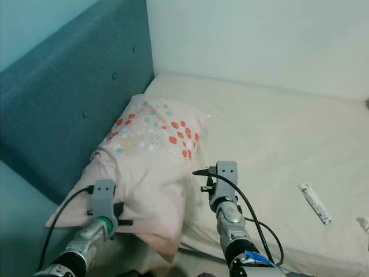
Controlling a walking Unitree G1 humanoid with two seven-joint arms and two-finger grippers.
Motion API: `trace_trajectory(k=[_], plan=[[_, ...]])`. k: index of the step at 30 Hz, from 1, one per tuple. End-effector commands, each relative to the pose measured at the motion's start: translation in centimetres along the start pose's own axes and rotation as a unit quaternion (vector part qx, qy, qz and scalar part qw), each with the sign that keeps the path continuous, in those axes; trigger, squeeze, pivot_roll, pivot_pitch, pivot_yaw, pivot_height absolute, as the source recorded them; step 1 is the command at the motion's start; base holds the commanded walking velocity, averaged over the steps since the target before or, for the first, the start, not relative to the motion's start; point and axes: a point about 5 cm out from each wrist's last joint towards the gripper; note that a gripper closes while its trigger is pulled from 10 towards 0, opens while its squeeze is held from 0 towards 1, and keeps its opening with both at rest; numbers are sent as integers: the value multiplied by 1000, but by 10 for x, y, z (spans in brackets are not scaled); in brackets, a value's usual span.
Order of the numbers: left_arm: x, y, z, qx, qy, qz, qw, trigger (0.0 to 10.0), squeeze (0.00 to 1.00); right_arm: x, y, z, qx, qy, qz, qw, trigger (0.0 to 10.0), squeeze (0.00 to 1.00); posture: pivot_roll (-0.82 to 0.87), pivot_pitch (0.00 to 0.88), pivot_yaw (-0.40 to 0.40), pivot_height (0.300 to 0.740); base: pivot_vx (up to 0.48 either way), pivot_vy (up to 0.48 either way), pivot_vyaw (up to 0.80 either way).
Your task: Clean up the room
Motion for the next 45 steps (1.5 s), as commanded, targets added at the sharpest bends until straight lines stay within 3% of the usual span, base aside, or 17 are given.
trace_trajectory(k=[1, 4, 8, 10, 13, 17, 20, 21, 23, 25, 26, 30, 34, 37, 38, 42, 45], plan=[[4, 3, 0, -12, 11, 8, 1000, 10000, 0, 3, 0, -1, -5, 4, 7, 1000, 10000, 0, 110, 0, 81, 740, 0, 0, 0], [1, 6, 0, -21, -4, 25, 999, 10000, 0, -1, -4, 0, 15, -12, 7, 1000, 10000, 0, 115, 0, 73, 740, 0, 0, 0], [7, 20, 4, -31, -11, 12, 999, 10000, 0, 1, -6, -1, 23, -8, -11, 1000, 10000, 0, 99, 0, 113, 740, 0, 0, 0], [6, 24, 6, -32, -17, 41, 999, 10000, 0, -5, -4, -2, 6, -19, 29, 999, 10000, 0, 100, 0, 103, 740, 0, 0, 0], [3, 28, 6, -49, -22, 53, 997, 10000, 0, -10, -4, -3, 7, -27, 35, 999, 10000, 0, 87, 0, 103, 740, 0, 0, 0], [3, 27, 5, -62, -9, 7, 998, 10000, 0, -10, -7, -3, 20, -29, -2, 999, 10000, 0, 81, 0, 100, 740, 0, 0, 0], [0, 22, 4, -57, -8, 21, 998, 10000, 0, -14, -4, -2, 14, -46, -11, 999, 10000, 0, 91, 0, 82, 740, 0, 0, 0], [-9, 19, 2, -65, -25, 60, 996, 10000, 0, -12, 2, 1, 4, -41, -8, 999, 10000, 0, 120, 0, 72, 740, 0, 0, 0], [-11, 18, 1, -70, -31, 69, 995, 10000, 0, -10, 3, 2, 4, -37, -11, 999, 10000, 0, 120, 0, 72, 740, 0, 0, 0], [-11, 16, 0, -66, -30, 55, 996, 10000, 0, -7, 0, 3, 23, -21, -22, 999, 10000, 0, 104, 0, 78, 740, 0, 0, 0], [-10, 16, 1, -62, -28, 48, 997, 10000, 0, -6, -4, 1, 31, -15, 4, 999, 10000, 0, 99, 0, 82, 740, 0, 0, 0], [-1, 13, 2, -41, -3, 27, 999, 10000, 0, -11, -17, -5, 63, -20, 31, 997, 10000, 0, 96, 0, 91, 740, 0, 0, 0], [3, 13, 2, -40, 9, 25, 999, 10000, 0, -11, -21, -6, 78, -23, 31, 996, 10000, 0, 95, 0, 88, 740, 0, 0, 0], [6, 13, 2, -43, 24, 19, 999, 10000, 0, -7, -26, -6, 103, -15, 14, 995, 10000, 0, 97, 0, 84, 740, 0, 0, 0], [7, 10, 1, -37, 32, 10, 999, 10000, 0, -2, -30, -6, 122, -2, -12, 993, 10000, 0, 95, 0, 84, 740, 0, 0, 0], [-2, 9, 1, -36, 10, 32, 999, 10000, 0, 6, -33, -6, 142, 26, -34, 989, 10000, 0, 100, 0, 86, 740, 0, 0, 0], [-8, 10, 1, -42, -11, 53, 998, 10000, 0, 7, -35, -7, 154, 25, -15, 988, 10000, 0, 110, 0, 79, 740, 0, 0, 0]])
Point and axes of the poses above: a point about 5 cm out from each wrist's last joint towards the gripper, its own z axis pointing out of the wrist towards the gripper, its own y axis along the axis of the wrist's last joint, x = y × z, and after that the axes turned 2 degrees about -z, right-handed
